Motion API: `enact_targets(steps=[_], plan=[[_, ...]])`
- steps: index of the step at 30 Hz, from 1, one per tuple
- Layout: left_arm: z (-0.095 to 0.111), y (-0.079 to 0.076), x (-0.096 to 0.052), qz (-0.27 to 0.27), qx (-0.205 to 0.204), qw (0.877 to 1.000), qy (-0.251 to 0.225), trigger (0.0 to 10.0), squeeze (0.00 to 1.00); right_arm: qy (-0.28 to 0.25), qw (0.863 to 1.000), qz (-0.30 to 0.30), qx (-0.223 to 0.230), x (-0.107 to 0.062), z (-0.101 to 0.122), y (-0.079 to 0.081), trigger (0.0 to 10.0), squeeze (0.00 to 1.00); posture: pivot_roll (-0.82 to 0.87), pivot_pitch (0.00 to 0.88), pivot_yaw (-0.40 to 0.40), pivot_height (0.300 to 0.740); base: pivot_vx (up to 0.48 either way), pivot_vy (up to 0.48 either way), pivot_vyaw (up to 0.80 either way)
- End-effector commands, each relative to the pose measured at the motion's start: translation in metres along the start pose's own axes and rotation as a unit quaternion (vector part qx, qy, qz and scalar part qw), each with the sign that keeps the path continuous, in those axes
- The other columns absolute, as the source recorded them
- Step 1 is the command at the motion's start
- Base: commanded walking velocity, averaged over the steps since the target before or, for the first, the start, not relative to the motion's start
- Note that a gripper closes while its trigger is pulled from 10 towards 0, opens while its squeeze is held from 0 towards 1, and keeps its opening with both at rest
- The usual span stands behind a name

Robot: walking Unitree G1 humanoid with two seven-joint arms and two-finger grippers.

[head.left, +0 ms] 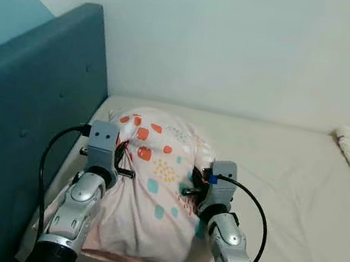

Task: Clean up the room

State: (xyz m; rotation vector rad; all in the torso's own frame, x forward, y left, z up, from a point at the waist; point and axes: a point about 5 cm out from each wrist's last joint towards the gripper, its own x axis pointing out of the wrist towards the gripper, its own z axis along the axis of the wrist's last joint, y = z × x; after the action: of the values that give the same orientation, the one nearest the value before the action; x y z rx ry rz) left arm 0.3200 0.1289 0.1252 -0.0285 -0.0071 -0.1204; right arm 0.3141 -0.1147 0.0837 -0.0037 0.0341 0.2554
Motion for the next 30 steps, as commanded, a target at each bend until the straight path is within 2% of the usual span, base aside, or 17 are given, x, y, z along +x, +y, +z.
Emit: enact_targets(steps=[1, 17, 19, 24, 30], plan=[[0.011, -0.004, 0.001, -0.012, 0.000, 0.999, -0.034, 10.0, 0.00, -0.018, 1.000, 0.021, -0.004, 0.002, 0.006, 0.009, 10.0, 0.00, 0.07, 0.000, -0.007, 0.740, 0.000, 0.330, 0.00], [0.013, -0.005, 0.001, -0.017, -0.001, 0.999, -0.038, 10.0, 0.00, -0.019, 1.000, 0.020, -0.002, 0.003, 0.006, 0.009, 10.0, 0.00, 0.07, 0.000, -0.005, 0.740, 0.000, 0.472, 0.00], [0.013, -0.005, 0.002, -0.017, -0.002, 0.999, -0.039, 10.0, 0.00, -0.019, 1.000, 0.020, -0.001, 0.003, 0.006, 0.010, 10.0, 0.00, 0.08, 0.000, -0.006, 0.740, 0.000, 0.000, 0.00], [0.023, -0.004, 0.002, -0.004, 0.027, 0.998, -0.063, 10.0, 0.00, -0.019, 1.000, 0.020, 0.001, 0.004, 0.006, 0.011, 10.0, 0.00, 0.08, 0.000, -0.001, 0.740, 0.000, -0.480, 0.00], [0.024, -0.005, 0.003, -0.006, 0.022, 0.998, -0.065, 10.0, 0.00, -0.020, 1.000, 0.018, 0.004, 0.003, 0.005, 0.011, 10.0, 0.00, 0.08, 0.000, 0.005, 0.740, 0.000, -0.480, 0.00]])
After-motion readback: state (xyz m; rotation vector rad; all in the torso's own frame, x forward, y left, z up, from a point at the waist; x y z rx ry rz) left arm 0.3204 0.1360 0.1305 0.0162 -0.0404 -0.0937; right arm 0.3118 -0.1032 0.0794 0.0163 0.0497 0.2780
